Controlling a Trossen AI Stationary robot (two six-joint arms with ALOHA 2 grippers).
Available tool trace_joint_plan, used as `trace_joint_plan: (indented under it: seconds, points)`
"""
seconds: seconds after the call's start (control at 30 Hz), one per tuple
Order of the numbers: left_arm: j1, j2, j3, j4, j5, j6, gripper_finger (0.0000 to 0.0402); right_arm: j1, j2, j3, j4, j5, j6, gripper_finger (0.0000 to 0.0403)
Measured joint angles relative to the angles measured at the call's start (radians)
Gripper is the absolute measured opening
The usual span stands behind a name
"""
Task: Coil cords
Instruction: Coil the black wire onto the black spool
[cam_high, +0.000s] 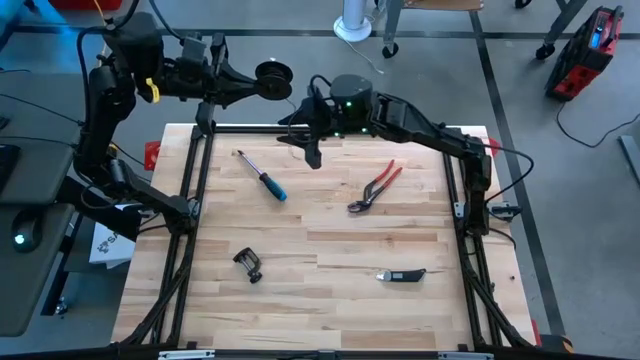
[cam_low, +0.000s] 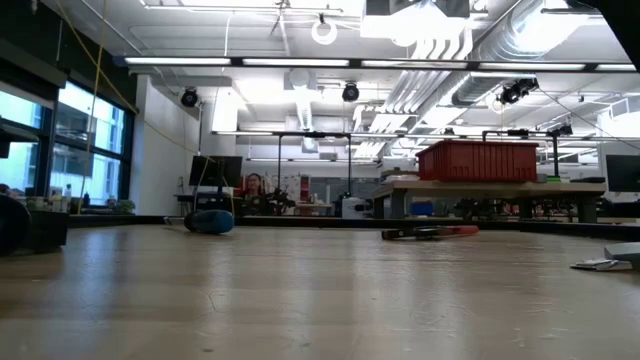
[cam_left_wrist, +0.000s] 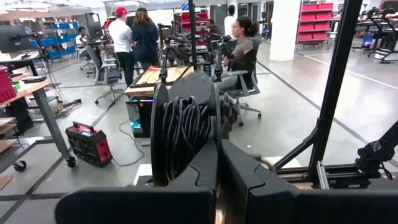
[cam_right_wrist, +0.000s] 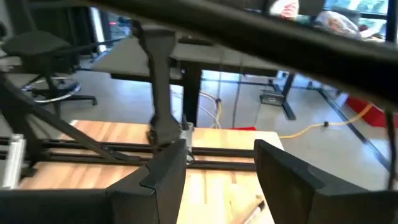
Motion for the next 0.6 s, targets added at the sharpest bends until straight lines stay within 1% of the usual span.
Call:
trace_joint_plan:
  seconds: [0.13,0.2,0.27,0.33,0.4,0.5,0.6]
  points:
    - [0.0,0.0,0.0,0.024,0.0,-0.018,0.0001,-0.007,0.001,-0.014,0.004,0.012,0.005,0.0181]
    - [0.0,0.0,0.0,0.036,0.0,-0.018,0.0001,-0.004,0.0,-0.014,0.012,-0.017,0.034,0.0181]
    - [0.0,0.0,0.0,0.042,0.0,-0.018,0.0001,0.017,-0.008,-0.013,-0.007,-0.049,0.054,0.0181]
    - [0.0,0.0,0.0,0.042,0.0,-0.018,0.0001,0.048,-0.02,0.007,-0.05,-0.046,0.038,0.0181]
    - [0.001,0.0,0.0,0.04,-0.002,-0.014,0.0001,0.082,-0.037,0.021,-0.108,0.0,-0.004,0.0181]
    - [0.002,0.0,0.0,0.04,-0.001,-0.011,0.0001,0.119,-0.068,0.023,-0.19,0.114,-0.035,0.0181]
    - [0.002,0.0,0.0,0.04,-0.003,-0.007,0.0001,0.139,-0.089,0.023,-0.292,0.176,-0.044,0.0181]
